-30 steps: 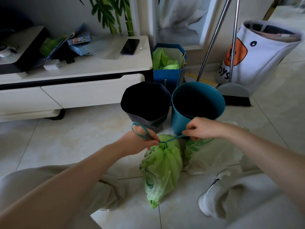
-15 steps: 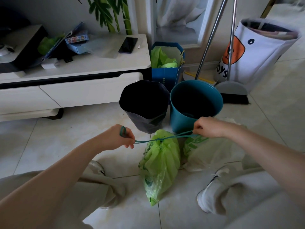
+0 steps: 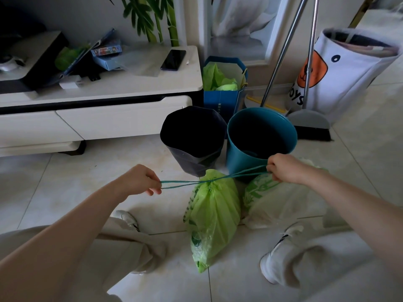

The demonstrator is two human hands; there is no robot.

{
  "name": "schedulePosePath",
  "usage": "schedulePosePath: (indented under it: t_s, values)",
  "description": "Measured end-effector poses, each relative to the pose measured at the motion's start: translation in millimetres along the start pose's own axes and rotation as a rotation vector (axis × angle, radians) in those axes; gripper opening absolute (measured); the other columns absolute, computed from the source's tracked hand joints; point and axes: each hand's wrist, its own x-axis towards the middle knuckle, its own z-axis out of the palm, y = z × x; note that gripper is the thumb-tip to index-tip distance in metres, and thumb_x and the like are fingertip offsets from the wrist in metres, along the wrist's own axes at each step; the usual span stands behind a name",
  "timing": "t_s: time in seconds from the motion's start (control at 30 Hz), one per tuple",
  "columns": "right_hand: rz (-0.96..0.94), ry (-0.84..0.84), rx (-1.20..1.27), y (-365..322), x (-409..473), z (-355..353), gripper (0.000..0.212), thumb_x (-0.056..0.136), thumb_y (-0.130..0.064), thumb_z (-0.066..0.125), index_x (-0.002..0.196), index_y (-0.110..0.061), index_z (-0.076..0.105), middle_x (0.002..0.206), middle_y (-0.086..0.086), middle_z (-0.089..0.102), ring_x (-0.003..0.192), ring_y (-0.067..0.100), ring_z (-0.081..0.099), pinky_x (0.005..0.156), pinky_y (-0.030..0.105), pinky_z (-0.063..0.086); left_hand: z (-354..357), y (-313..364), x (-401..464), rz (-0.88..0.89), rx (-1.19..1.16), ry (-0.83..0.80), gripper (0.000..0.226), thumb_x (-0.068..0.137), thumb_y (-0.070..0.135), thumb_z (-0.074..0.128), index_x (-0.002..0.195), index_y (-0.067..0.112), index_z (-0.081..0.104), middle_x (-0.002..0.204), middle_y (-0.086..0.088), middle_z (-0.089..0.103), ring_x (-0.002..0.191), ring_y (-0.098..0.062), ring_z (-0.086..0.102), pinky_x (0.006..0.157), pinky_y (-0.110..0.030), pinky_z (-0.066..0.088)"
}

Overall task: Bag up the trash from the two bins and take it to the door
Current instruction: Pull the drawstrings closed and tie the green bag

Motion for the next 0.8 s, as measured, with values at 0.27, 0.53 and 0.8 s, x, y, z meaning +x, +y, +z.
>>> schedulePosePath:
  t_s: [0.27, 0.53, 0.8]
  values:
    - [0.204, -0.08, 1.511, -5.0, 0.0, -22.6, 0.018, 0.095, -0.013, 0.043, 0.081, -0.009, 0.054, 0.095, 0.018, 0.069, 0.094, 0.031, 0.067, 0.072, 0.039, 0.053, -34.8, 9.1, -2.7, -0.124, -0.717, 0.046, 0.012, 0.087, 0.013, 0.057, 0.079, 0.012, 0.065, 0.091, -0.007, 0.077, 0.083, -0.018, 0.073, 0.085, -0.034, 0.045]
    - [-0.102, -0.058, 1.398, -42.1, -27.0, -43.0, 0.021, 0.092, -0.016, 0.048, 0.077, -0.012, 0.062, 0.064, 0.002, 0.06, 0.068, 0.02, 0.065, 0.072, 0.034, 0.054, -29.8, 93.6, -26.1, 0.154, -1.273, -0.363, 0.021, 0.073, 0.017, 0.054, 0.052, 0.012, 0.053, 0.048, 0.003, 0.041, 0.049, -0.017, 0.048, 0.072, -0.032, 0.054]
    - [-0.429, 0.155, 0.915, -86.3, -63.1, -54.6, 0.02, 0.091, -0.015, 0.052, 0.081, -0.009, 0.069, 0.061, 0.0, 0.061, 0.061, 0.015, 0.058, 0.066, 0.033, 0.047, 14.4, 153.1, -30.7, 0.144, -1.097, -0.584, 0.025, 0.083, 0.023, 0.058, 0.083, 0.005, 0.076, 0.043, 0.008, 0.03, 0.041, -0.008, 0.033, 0.057, -0.022, 0.049]
